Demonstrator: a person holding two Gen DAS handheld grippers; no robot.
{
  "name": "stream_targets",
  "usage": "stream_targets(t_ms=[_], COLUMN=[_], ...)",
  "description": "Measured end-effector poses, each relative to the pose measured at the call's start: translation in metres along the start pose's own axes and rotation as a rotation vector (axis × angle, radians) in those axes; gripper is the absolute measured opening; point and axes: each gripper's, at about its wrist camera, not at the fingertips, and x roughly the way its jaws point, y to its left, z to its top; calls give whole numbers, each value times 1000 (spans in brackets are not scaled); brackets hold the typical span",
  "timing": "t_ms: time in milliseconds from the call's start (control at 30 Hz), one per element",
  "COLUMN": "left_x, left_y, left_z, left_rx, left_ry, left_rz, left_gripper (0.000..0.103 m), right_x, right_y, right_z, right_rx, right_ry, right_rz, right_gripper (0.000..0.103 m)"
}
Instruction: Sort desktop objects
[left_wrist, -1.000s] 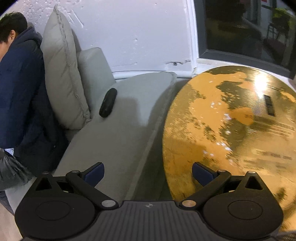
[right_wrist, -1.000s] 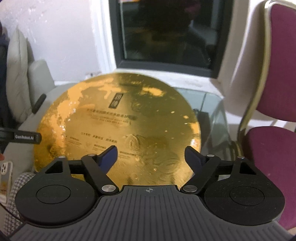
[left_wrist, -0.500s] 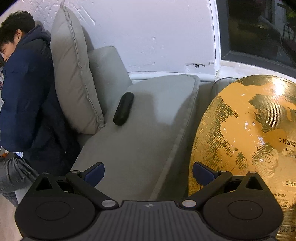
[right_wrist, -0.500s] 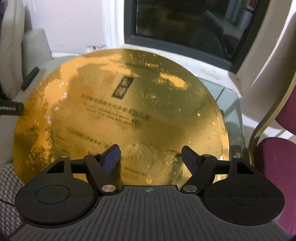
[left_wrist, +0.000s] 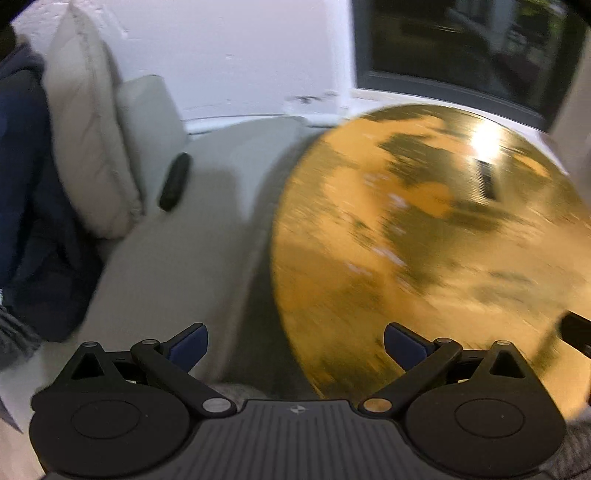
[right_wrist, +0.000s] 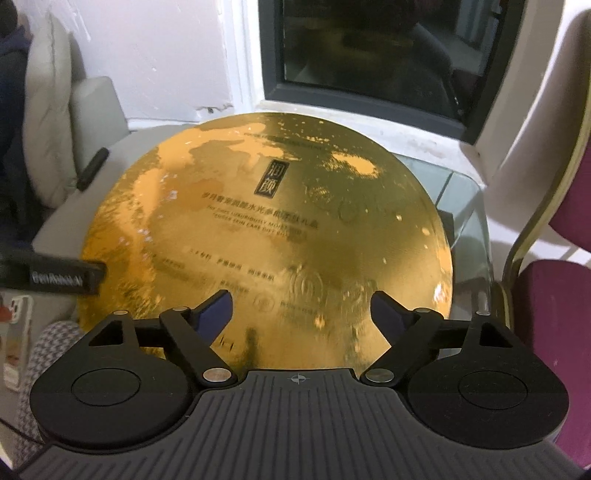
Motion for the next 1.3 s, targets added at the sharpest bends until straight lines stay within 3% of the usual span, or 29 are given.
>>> stream_targets(t_ms=[233,533,1067,1300], left_x=[-46,-76,-133,-136], left_y=[-18,-38,-58,-65], left_z=[-22,-50,-75,-85], left_rx=[55,144,226,251], left_ry=[-33,-25,-135,-123], left_rz=[-83,-150,-223,-250], left_gripper=[102,102,102,102], right_x=[-46,-100,-154,-165], right_y=[-12,-28,-32,-36], right_z=[-28,-64,-85,-97], right_rx=[66,163,183,189], right_ry=[-29,-46,-111,-112], right_rz=[31,20,-29,-54], right_gripper=[93,94,94,96])
